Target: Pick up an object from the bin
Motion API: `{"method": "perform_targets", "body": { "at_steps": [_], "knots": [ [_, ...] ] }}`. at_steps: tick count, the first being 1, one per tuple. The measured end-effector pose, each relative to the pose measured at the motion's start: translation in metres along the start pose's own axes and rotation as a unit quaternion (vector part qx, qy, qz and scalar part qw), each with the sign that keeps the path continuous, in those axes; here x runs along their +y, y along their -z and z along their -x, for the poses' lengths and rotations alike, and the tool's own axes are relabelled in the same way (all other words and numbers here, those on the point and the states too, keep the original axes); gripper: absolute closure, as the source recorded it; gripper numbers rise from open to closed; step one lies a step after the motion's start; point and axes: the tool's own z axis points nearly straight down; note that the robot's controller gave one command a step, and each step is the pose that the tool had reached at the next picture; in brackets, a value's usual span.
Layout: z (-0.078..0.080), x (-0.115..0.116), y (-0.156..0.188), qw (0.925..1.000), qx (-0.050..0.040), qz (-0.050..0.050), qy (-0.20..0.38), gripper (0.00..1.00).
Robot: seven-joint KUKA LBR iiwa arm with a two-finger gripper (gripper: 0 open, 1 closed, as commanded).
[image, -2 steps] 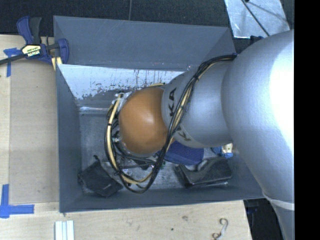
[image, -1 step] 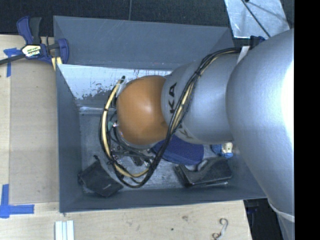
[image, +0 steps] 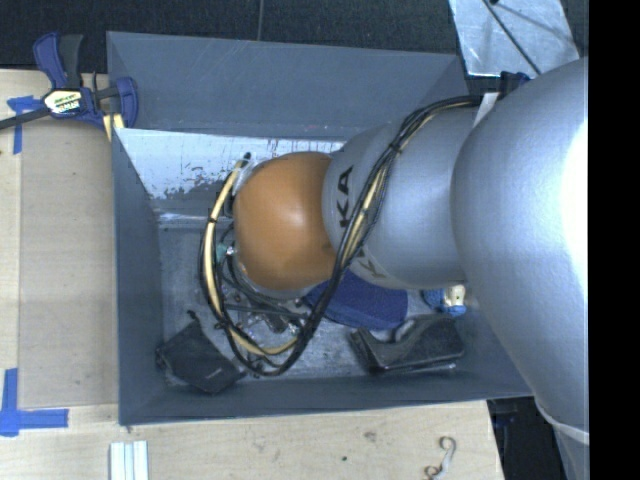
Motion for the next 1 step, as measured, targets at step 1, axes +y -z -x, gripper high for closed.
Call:
{"method": "perform_targets", "body": {
  "at_steps": [1],
  "knots": [
    [0.0,-0.0002,0.0,1.0,0.0001,0.0,0.0,1.0]
  ]
}}
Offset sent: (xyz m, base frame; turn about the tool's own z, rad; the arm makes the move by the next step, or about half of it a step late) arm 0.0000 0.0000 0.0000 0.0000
